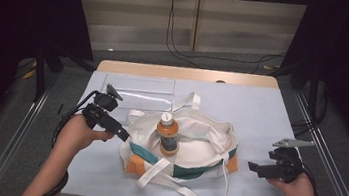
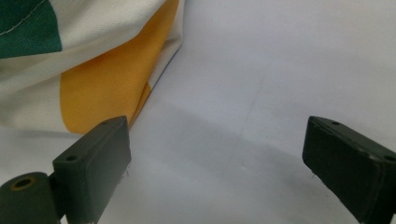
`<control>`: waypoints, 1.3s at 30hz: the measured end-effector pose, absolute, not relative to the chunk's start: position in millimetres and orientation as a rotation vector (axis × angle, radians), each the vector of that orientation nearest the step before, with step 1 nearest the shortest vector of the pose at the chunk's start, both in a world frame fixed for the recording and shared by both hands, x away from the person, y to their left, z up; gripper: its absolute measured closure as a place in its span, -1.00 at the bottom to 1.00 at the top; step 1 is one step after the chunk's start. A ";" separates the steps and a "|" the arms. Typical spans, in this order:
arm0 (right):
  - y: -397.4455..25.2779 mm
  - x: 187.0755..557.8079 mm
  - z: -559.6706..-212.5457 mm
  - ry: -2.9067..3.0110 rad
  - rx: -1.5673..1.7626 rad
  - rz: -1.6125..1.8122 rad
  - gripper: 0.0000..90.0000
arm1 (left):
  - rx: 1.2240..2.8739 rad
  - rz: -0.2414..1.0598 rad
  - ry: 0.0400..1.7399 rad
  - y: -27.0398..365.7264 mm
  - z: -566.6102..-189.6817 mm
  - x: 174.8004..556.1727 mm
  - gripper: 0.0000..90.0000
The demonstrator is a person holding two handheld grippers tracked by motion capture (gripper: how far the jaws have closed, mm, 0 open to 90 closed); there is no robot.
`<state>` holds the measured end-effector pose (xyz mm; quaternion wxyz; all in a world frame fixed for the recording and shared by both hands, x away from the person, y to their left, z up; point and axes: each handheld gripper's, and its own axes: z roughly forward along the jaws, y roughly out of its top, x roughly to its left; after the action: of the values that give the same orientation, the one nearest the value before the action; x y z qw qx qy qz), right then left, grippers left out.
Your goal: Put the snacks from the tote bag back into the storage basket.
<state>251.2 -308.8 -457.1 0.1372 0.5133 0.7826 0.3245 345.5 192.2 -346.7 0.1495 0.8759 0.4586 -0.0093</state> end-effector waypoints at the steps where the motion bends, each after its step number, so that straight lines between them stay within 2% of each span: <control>1: -308.7 251.1 -456.9 2.264 1.487 0.937 -0.83 | 2.517 -0.027 1.314 191.1 -346.3 345.9 -0.84; 39: -304.5 251.2 -457.5 2.296 1.469 0.938 -0.83 | 2.600 -0.039 1.214 141.3 -334.0 353.4 -0.84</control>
<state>251.2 -304.5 -457.5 0.1290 0.5054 0.7898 0.3227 353.4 141.3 -334.0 0.1355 0.8977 0.4190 -0.0134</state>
